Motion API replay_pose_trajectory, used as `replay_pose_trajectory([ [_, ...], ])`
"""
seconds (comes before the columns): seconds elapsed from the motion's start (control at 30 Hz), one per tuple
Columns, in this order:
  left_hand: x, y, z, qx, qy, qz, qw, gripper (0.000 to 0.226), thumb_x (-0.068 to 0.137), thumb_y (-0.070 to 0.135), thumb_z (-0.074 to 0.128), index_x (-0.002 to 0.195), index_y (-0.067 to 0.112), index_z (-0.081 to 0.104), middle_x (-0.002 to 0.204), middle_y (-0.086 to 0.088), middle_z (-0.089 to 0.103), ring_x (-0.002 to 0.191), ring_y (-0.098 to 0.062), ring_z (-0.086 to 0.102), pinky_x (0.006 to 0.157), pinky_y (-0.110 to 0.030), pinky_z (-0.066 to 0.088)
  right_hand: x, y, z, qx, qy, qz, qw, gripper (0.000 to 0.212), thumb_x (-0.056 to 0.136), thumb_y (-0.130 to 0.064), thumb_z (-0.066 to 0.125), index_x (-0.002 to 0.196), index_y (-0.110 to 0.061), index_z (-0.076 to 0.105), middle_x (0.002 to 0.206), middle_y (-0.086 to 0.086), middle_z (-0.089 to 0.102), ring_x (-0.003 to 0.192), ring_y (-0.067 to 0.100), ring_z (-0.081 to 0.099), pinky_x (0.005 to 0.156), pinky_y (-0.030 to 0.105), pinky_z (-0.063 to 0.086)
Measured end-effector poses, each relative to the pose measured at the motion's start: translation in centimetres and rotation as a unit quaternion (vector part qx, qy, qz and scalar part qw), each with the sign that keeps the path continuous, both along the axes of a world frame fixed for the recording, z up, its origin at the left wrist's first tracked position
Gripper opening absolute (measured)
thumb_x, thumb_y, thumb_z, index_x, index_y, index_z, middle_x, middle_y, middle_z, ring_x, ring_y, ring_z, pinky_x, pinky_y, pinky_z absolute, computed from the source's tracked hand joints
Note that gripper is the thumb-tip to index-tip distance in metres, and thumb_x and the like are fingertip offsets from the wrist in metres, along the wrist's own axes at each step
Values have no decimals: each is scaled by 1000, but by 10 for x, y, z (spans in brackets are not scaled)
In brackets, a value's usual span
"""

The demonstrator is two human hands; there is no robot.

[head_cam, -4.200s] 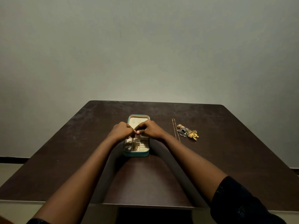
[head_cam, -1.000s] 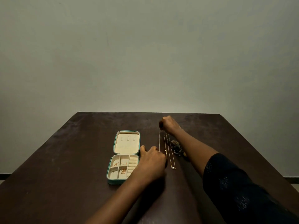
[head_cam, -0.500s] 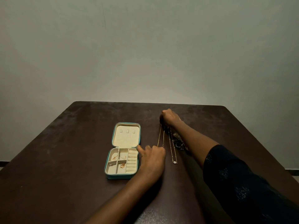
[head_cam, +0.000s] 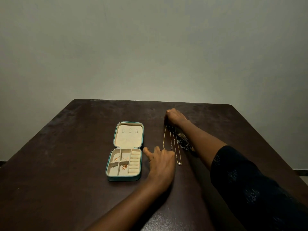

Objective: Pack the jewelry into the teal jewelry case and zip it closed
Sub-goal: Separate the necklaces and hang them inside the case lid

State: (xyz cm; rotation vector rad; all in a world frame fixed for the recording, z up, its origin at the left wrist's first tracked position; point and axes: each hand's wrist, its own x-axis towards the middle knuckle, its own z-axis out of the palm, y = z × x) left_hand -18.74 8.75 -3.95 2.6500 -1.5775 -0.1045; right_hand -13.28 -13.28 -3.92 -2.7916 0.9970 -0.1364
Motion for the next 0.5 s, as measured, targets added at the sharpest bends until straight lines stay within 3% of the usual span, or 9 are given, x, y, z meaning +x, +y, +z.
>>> replay_pose_trajectory([
  [0.5,-12,0,0,24,-44,-31,998,29,95,8,40,117,12,59,117,-10,60,122,-30,35,105,-62,14,-12,1,-6,35,-13,8,999,30,83,-20,68,104,1,69,107,21,67,95,34,65,86,42,53],
])
